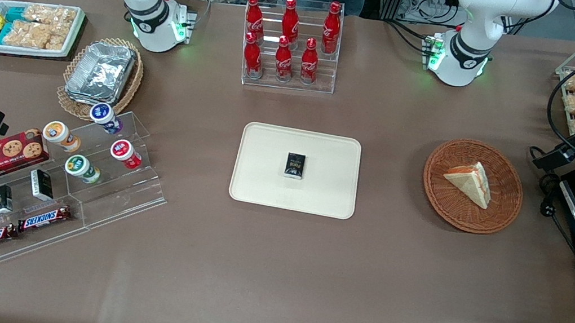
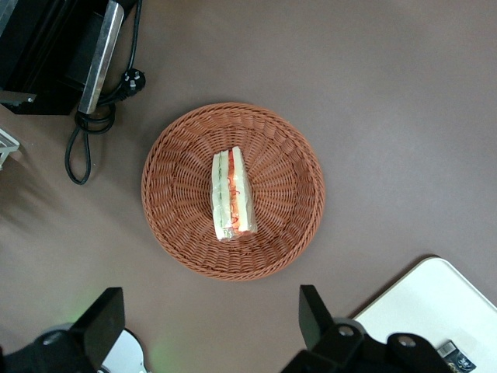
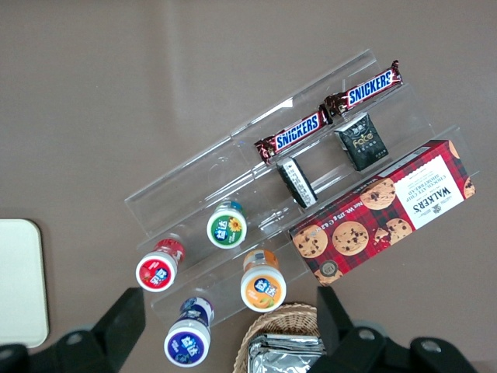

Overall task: Place sandwich from basket to tray
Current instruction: 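Move the left gripper over the wicker basket holding the sandwich, then lower the open left gripper onto the wrapped sandwich in the basket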

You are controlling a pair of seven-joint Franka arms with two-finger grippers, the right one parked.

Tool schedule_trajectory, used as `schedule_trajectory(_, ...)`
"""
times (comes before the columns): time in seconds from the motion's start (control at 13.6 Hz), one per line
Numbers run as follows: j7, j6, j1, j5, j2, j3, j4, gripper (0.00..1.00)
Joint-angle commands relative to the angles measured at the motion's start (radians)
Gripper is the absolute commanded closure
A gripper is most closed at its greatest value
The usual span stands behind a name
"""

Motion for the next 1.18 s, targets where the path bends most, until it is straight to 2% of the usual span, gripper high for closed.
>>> schedule_trajectory(0.0, -0.066, 0.030, -0.004, 0.020, -0.014, -0.019, -0.027, 0.00)
schedule_trajectory(0.15, -0.113, 0.117, -0.004, 0.024, -0.007, -0.032, -0.103, 0.00)
schedule_trajectory(0.3, -0.239, 0.203, -0.004, 0.055, 0.033, -0.062, -0.168, 0.00)
schedule_trajectory(0.52, -0.348, 0.240, -0.005, 0.066, 0.126, -0.079, -0.200, 0.00)
schedule_trajectory(1.11, -0.368, 0.470, 0.010, 0.100, 0.139, -0.089, -0.432, 0.00)
